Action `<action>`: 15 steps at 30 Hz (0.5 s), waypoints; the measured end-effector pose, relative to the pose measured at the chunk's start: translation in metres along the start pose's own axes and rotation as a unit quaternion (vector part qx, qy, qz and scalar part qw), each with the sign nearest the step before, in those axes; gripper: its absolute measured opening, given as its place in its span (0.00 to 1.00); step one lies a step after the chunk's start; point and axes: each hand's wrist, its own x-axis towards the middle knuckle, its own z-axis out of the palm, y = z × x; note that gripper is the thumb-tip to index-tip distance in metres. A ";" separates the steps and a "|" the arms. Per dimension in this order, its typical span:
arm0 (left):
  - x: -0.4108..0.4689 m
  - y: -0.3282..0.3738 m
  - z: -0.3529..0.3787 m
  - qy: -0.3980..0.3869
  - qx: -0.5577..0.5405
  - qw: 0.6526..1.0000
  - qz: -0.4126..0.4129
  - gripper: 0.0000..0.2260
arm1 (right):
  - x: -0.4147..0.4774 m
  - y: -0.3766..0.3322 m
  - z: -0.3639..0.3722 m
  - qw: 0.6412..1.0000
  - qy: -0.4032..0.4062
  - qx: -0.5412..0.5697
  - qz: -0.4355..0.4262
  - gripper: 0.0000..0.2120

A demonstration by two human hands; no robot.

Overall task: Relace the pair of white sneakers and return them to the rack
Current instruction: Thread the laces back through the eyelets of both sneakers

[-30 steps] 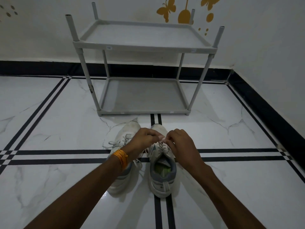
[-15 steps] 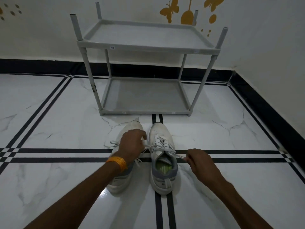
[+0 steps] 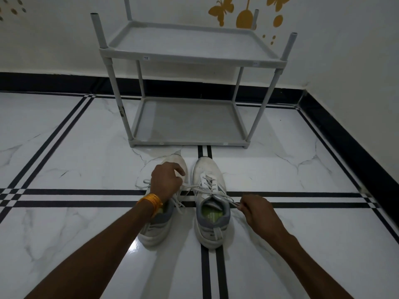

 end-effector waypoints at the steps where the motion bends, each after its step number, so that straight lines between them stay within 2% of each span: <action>1: 0.000 -0.001 0.000 0.000 0.001 1.000 0.003 0.10 | -0.001 -0.002 -0.002 1.000 0.000 -0.001 0.003 0.10; 5: -0.006 0.003 0.003 -0.030 0.072 0.995 0.062 0.11 | 0.009 -0.006 0.000 0.999 -0.014 -0.003 0.032 0.10; 8: -0.012 0.013 0.005 -0.071 0.160 0.973 0.151 0.18 | 0.019 -0.010 -0.004 0.997 -0.051 0.004 0.053 0.04; 10: -0.016 0.021 0.008 -0.075 0.203 0.955 0.202 0.22 | 0.023 -0.020 -0.013 0.998 -0.038 0.023 0.041 0.13; 12: -0.020 0.028 0.014 -0.114 0.215 0.939 0.242 0.23 | 0.026 -0.041 -0.026 0.996 0.032 0.084 0.015 0.19; 14: -0.023 0.032 0.025 -0.148 0.214 0.919 0.295 0.20 | 0.032 -0.062 -0.032 0.994 0.057 0.091 -0.014 0.20; 15: -0.024 0.034 0.029 -0.150 0.202 0.917 0.310 0.15 | 0.035 -0.069 -0.031 0.998 0.030 0.059 -0.022 0.19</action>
